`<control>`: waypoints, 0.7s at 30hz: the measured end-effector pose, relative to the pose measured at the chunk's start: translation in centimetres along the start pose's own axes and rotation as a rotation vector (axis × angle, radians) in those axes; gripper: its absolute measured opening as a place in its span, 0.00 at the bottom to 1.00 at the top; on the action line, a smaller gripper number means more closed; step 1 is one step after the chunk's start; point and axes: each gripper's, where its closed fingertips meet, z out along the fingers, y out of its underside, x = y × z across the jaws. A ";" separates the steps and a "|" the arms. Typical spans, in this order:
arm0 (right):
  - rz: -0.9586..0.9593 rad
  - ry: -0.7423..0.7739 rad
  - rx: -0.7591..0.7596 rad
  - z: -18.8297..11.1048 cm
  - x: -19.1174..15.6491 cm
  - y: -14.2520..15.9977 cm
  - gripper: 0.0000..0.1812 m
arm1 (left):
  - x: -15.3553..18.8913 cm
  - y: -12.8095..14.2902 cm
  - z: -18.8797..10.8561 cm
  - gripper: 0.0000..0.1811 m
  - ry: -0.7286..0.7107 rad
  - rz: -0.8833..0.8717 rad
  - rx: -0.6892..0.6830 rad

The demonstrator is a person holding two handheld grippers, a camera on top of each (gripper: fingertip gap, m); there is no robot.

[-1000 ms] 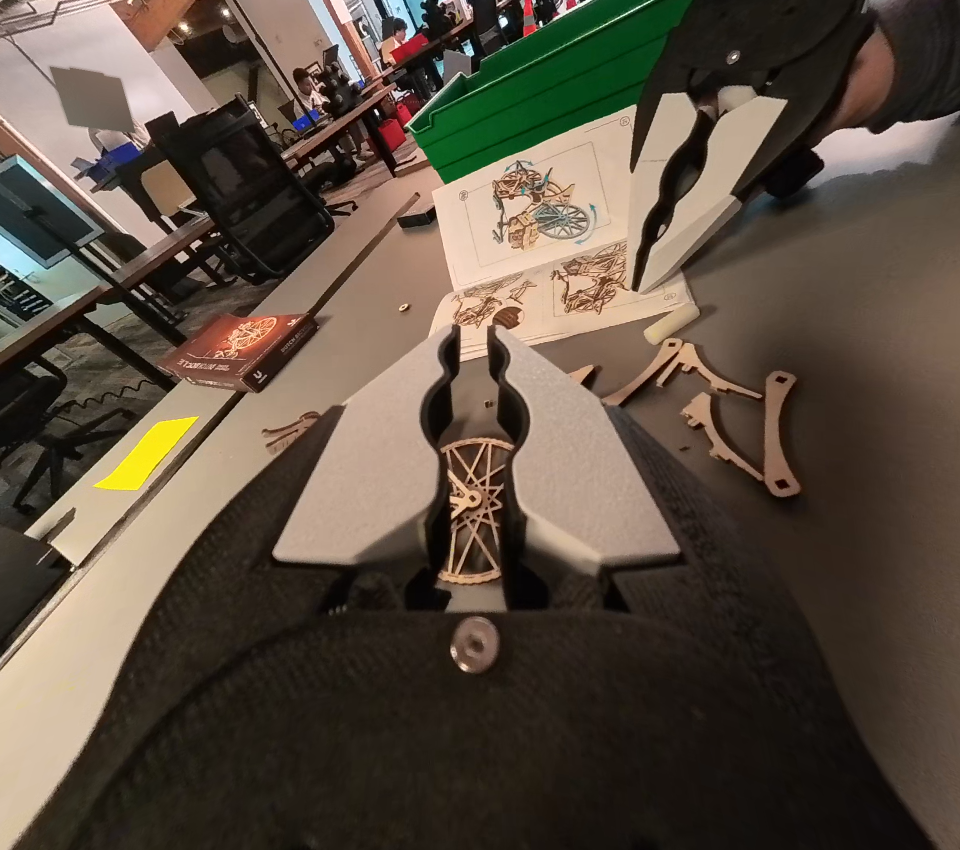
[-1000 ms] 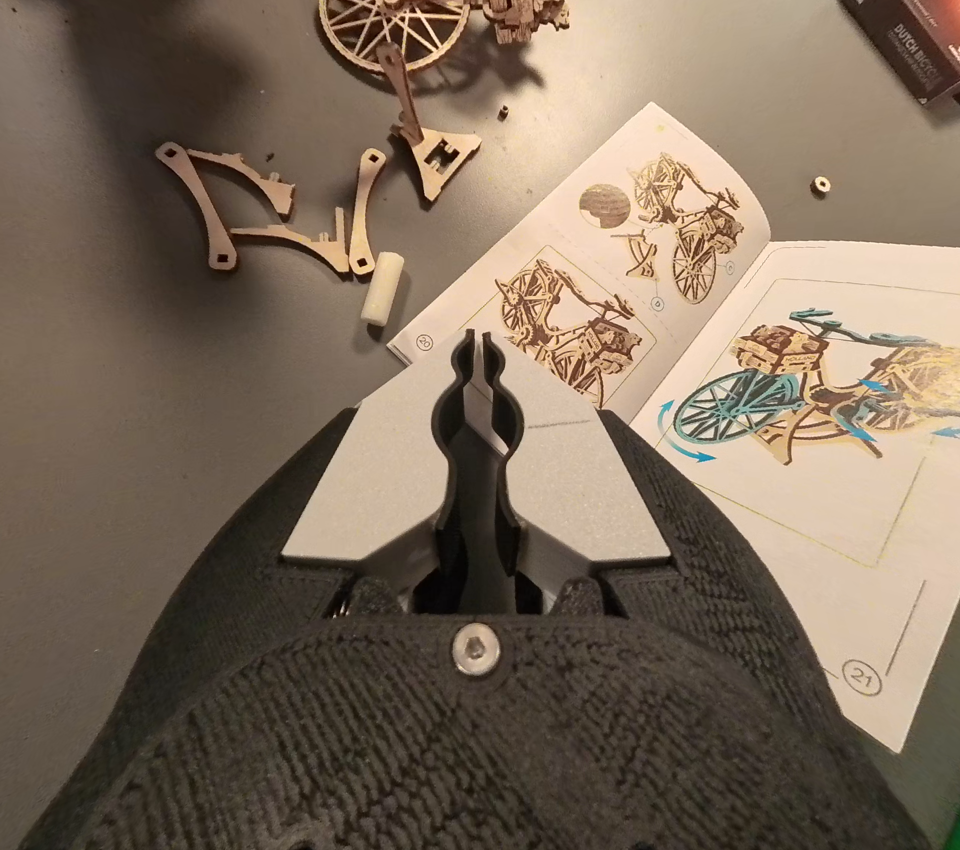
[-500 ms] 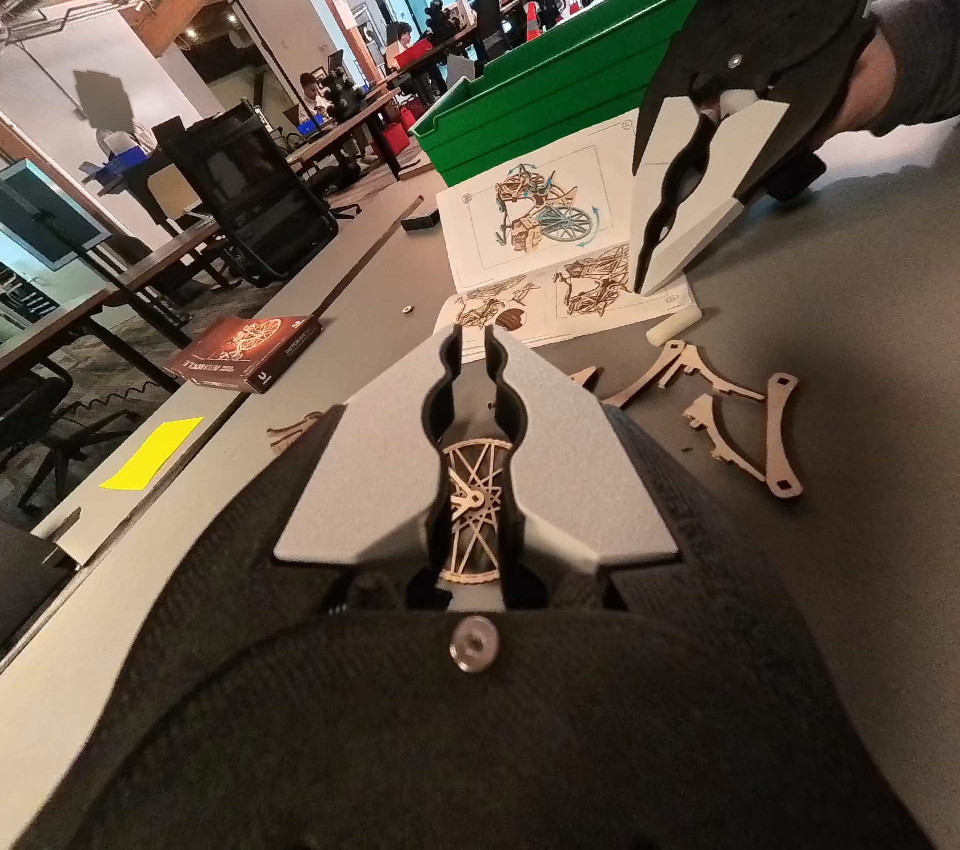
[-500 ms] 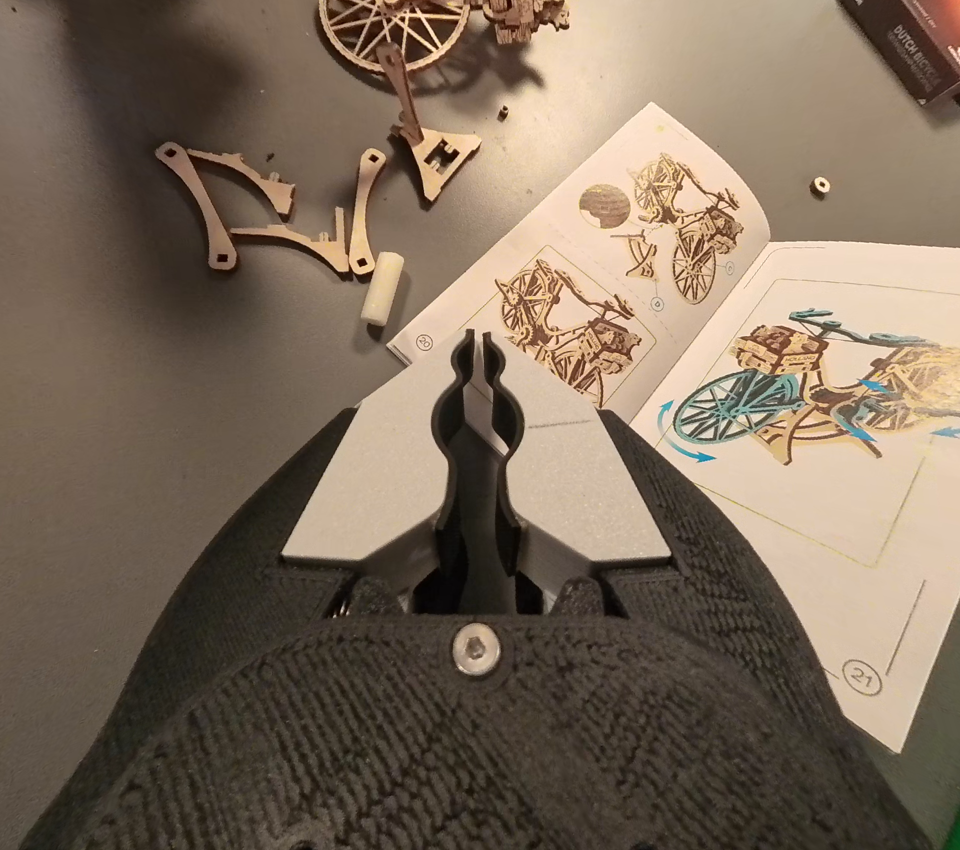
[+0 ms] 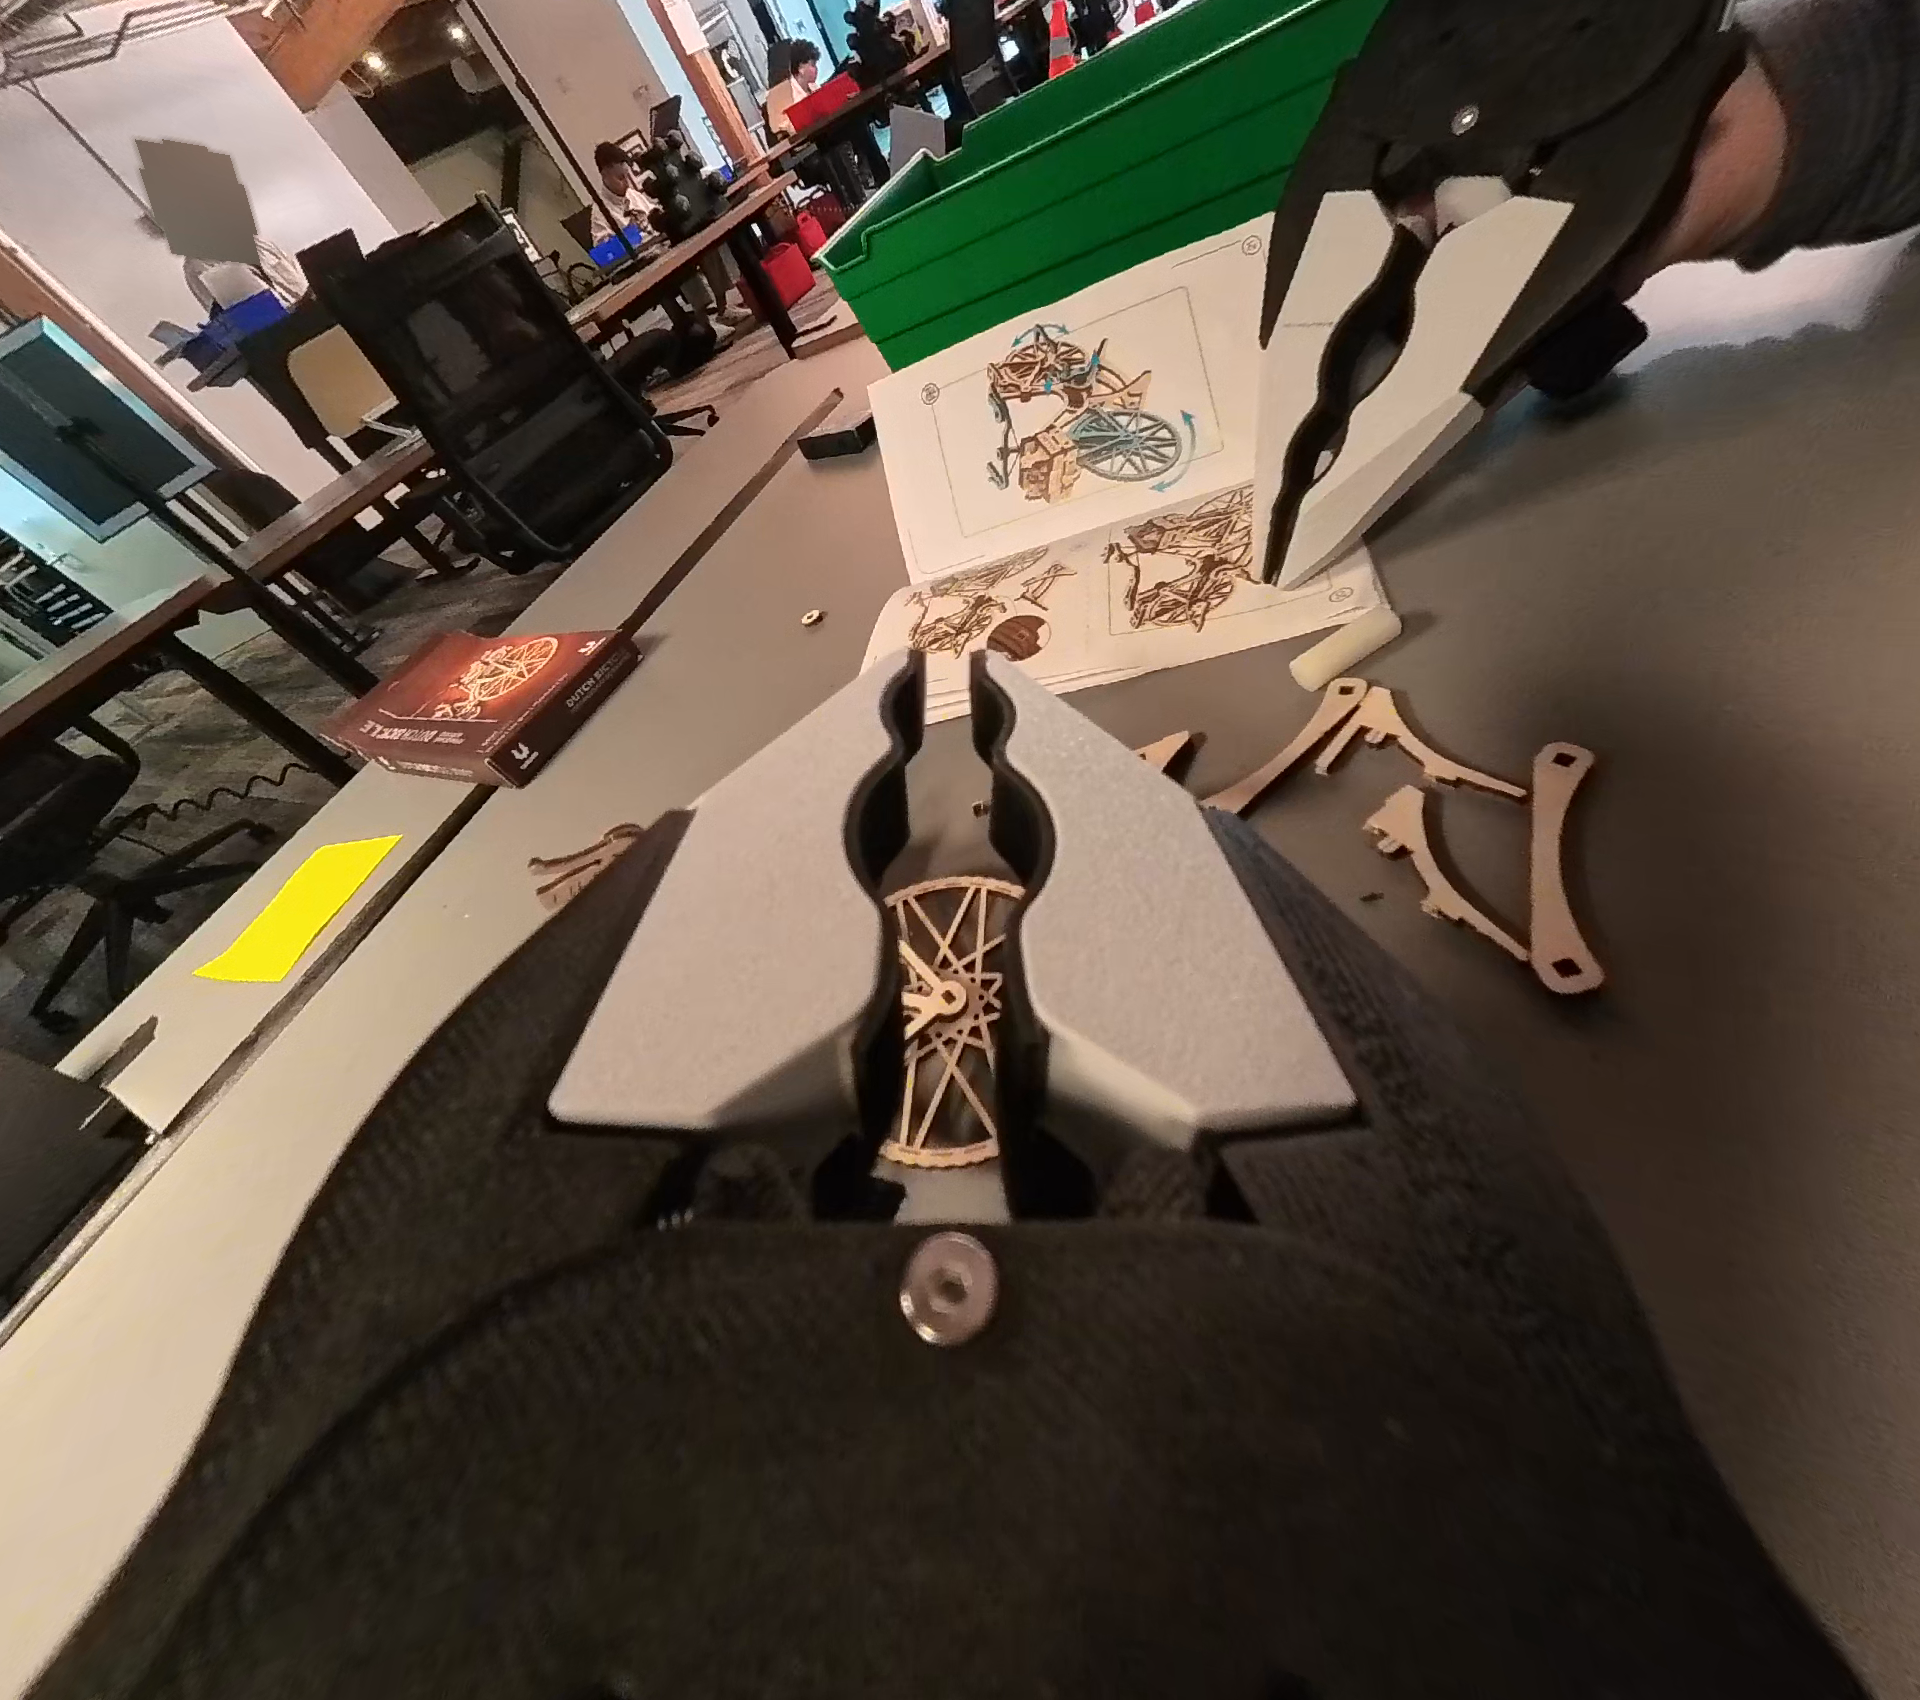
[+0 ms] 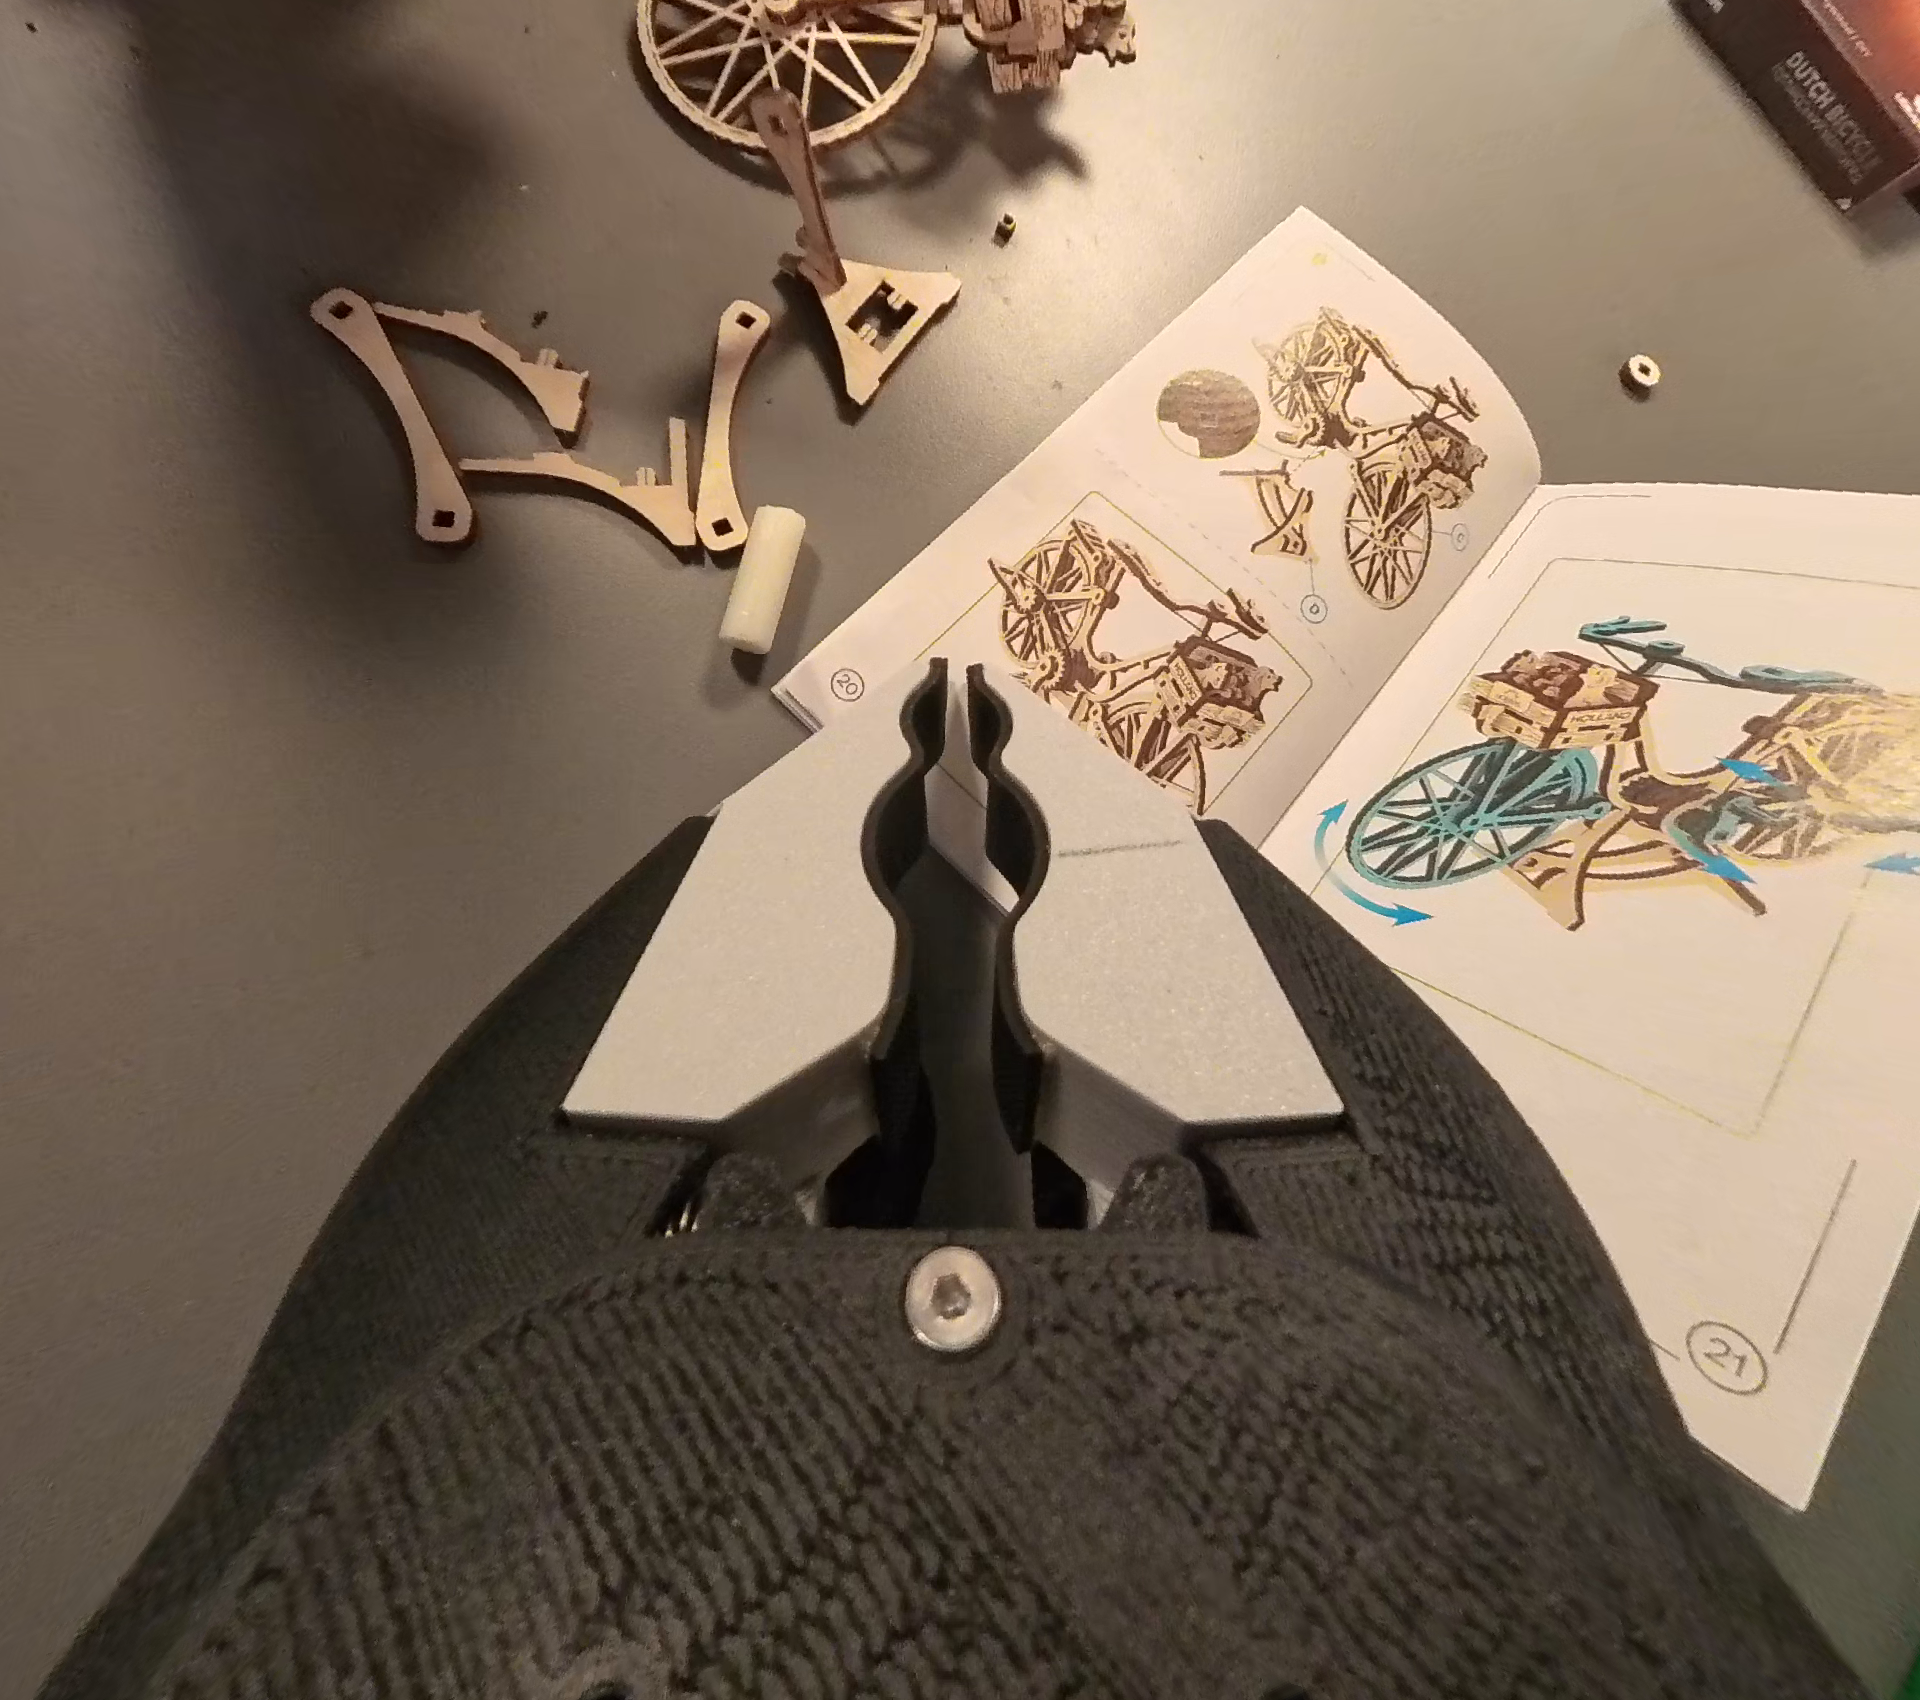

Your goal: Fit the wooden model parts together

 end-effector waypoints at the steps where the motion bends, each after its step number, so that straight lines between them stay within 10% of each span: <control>1: 0.007 -0.004 0.005 0.0 0.0 0.0 0.01 | 0.0 0.0 0.0 0.04 0.001 -0.002 -0.001; 21: -0.359 -0.111 0.331 0.3 -7.6 -6.3 0.13 | 4.3 0.2 -1.1 0.16 0.208 0.090 -0.073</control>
